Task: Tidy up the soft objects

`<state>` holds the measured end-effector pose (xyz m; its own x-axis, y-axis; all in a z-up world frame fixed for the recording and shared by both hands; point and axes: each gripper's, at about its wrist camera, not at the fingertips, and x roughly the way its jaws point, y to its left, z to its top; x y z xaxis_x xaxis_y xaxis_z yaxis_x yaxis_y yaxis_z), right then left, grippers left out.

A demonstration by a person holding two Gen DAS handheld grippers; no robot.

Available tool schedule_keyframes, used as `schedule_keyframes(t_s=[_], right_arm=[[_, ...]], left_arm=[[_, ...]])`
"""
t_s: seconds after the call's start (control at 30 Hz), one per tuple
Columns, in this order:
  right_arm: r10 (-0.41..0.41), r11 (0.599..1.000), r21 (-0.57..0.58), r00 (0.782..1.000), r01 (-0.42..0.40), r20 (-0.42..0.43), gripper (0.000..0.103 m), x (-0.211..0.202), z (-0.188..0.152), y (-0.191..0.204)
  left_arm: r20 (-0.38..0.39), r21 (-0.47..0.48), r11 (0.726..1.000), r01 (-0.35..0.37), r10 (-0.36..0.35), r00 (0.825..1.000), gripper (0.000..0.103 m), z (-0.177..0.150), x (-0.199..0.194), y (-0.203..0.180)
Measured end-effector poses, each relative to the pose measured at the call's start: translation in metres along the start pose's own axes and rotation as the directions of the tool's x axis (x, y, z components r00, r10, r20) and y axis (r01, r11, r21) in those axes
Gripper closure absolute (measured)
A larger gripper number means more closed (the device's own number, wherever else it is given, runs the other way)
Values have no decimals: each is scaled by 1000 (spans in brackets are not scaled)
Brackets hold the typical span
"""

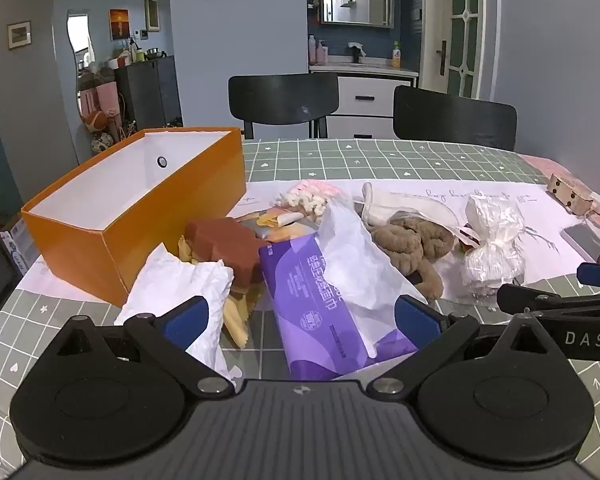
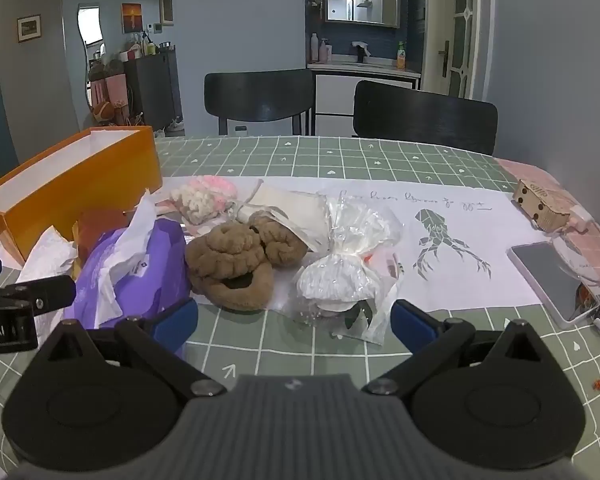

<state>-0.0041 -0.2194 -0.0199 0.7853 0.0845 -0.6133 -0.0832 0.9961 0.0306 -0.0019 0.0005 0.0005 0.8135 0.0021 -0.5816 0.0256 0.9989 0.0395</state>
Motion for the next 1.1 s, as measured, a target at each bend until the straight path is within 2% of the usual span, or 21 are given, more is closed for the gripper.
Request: schedule_keyframes(t_s=[0.4, 1.1], right_arm=[[-6, 1000, -3, 1000, 6, -3, 3, -7, -2, -1], [-8, 1000, -13, 1000, 7, -23, 3, 0, -2, 2]], left_arm=[[-45, 11, 1000, 29, -28, 999, 0, -6, 4, -5], [-44, 22, 999, 46, -45, 998, 0, -6, -1, -11]])
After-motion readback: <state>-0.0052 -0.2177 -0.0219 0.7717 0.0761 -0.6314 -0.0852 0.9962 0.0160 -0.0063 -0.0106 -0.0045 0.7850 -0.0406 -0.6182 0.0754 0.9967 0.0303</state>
